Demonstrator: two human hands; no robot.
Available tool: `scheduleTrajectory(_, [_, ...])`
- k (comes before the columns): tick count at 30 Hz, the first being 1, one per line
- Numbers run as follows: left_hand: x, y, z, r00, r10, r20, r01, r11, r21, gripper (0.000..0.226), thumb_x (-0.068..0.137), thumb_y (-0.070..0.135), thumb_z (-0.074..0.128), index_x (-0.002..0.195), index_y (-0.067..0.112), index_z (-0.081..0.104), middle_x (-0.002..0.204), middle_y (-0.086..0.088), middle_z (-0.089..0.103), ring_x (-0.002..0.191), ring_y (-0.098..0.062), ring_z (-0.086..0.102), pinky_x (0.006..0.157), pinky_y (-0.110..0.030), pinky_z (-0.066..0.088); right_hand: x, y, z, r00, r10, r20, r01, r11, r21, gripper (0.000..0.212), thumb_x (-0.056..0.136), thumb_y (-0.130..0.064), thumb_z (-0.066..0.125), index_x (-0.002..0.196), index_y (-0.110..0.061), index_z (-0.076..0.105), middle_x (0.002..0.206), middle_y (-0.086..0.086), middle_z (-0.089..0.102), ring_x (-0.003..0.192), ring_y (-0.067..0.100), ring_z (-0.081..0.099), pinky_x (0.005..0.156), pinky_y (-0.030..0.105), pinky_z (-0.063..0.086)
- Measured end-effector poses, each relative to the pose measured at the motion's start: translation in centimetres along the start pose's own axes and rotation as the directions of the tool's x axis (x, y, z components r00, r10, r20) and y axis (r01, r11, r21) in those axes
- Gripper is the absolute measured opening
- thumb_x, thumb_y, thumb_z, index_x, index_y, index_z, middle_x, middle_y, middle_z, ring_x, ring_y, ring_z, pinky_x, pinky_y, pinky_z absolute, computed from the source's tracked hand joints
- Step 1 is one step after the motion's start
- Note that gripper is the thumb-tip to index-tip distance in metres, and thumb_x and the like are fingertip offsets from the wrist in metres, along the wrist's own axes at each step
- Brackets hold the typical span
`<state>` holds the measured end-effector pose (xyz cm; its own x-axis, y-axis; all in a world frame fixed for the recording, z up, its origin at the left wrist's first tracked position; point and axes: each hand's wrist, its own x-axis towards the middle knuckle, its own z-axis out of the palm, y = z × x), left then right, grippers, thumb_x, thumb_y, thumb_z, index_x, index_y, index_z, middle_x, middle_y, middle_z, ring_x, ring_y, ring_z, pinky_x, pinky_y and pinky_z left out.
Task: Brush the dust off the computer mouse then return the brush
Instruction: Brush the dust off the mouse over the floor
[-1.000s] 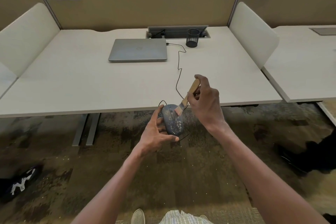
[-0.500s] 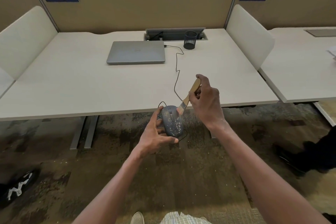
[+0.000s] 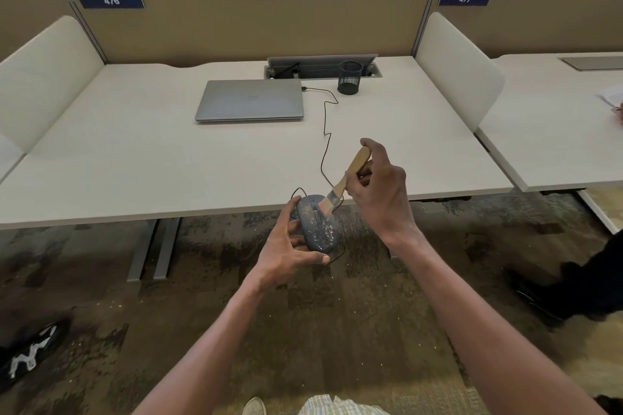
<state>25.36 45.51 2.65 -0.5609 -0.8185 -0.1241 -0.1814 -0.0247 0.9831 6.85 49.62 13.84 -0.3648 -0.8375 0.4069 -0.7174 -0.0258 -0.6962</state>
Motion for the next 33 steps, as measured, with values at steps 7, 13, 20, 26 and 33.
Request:
scheduleTrajectory(7, [0.5, -0.3, 0.1, 1.0, 0.011, -0.009, -0.011, 1.0, -0.018, 0.133, 0.058, 0.011, 0.098, 0.157, 0.045, 0.015, 0.149, -0.011, 0.049, 0.096, 0.01, 0.069, 0.071, -0.013, 0.055, -1.5, -0.3, 0.4, 0.999, -0.024, 0.047, 0.024, 1.0, 0.007, 0.058, 0.094, -0.011, 0.07, 0.145, -0.009, 0.042, 0.081, -0.003, 0.066, 0.067, 0.008, 0.069, 0.063, 0.005, 0.053])
scheduleTrajectory(13, [0.3, -0.2, 0.0, 0.999, 0.025, -0.022, -0.026, 1.0, -0.012, 0.132, 0.058, 0.01, 0.097, 0.155, 0.048, 0.015, 0.153, -0.015, 0.046, 0.1, -0.005, 0.07, 0.077, -0.016, 0.057, -1.2, 0.5, -0.3, 1.0, -0.002, -0.02, 0.001, 0.999, -0.043, 0.059, 0.094, -0.01, 0.07, 0.145, -0.007, 0.041, 0.087, 0.007, 0.072, 0.071, 0.016, 0.071, 0.069, 0.021, 0.061])
scheduleTrajectory(20, [0.2, 0.0, 0.0, 0.999, 0.032, -0.014, -0.032, 0.999, -0.024, 0.131, 0.059, 0.008, 0.097, 0.154, 0.048, 0.016, 0.153, -0.013, 0.046, 0.1, -0.003, 0.071, 0.082, -0.021, 0.058, -1.3, 0.0, 0.1, 1.0, -0.007, -0.024, 0.008, 0.999, 0.049, 0.062, 0.092, -0.011, 0.072, 0.146, -0.008, 0.042, 0.085, -0.003, 0.067, 0.071, 0.007, 0.067, 0.064, -0.004, 0.046])
scheduleTrajectory(26, [0.0, -0.2, -0.2, 0.999, 0.024, -0.023, -0.025, 0.999, -0.02, 0.133, 0.058, 0.008, 0.098, 0.157, 0.044, 0.016, 0.153, -0.014, 0.046, 0.098, 0.004, 0.07, 0.081, -0.017, 0.057, -1.4, 0.8, -0.1, 0.999, 0.0, -0.038, 0.0, 1.0, 0.001, 0.062, 0.093, -0.01, 0.071, 0.147, -0.007, 0.039, 0.092, 0.009, 0.073, 0.072, 0.009, 0.066, 0.061, -0.003, 0.047])
scheduleTrajectory(33, [-0.4, 0.3, 0.0, 0.998, 0.019, -0.058, -0.019, 1.0, -0.001, 0.132, 0.057, 0.016, 0.097, 0.158, 0.038, 0.016, 0.155, -0.015, 0.044, 0.105, -0.005, 0.064, 0.086, -0.021, 0.055, -1.9, 0.6, -0.6, 0.998, 0.01, -0.062, -0.006, 0.999, 0.054, 0.059, 0.093, -0.01, 0.071, 0.145, -0.01, 0.043, 0.091, 0.005, 0.072, 0.073, 0.009, 0.067, 0.063, -0.002, 0.047])
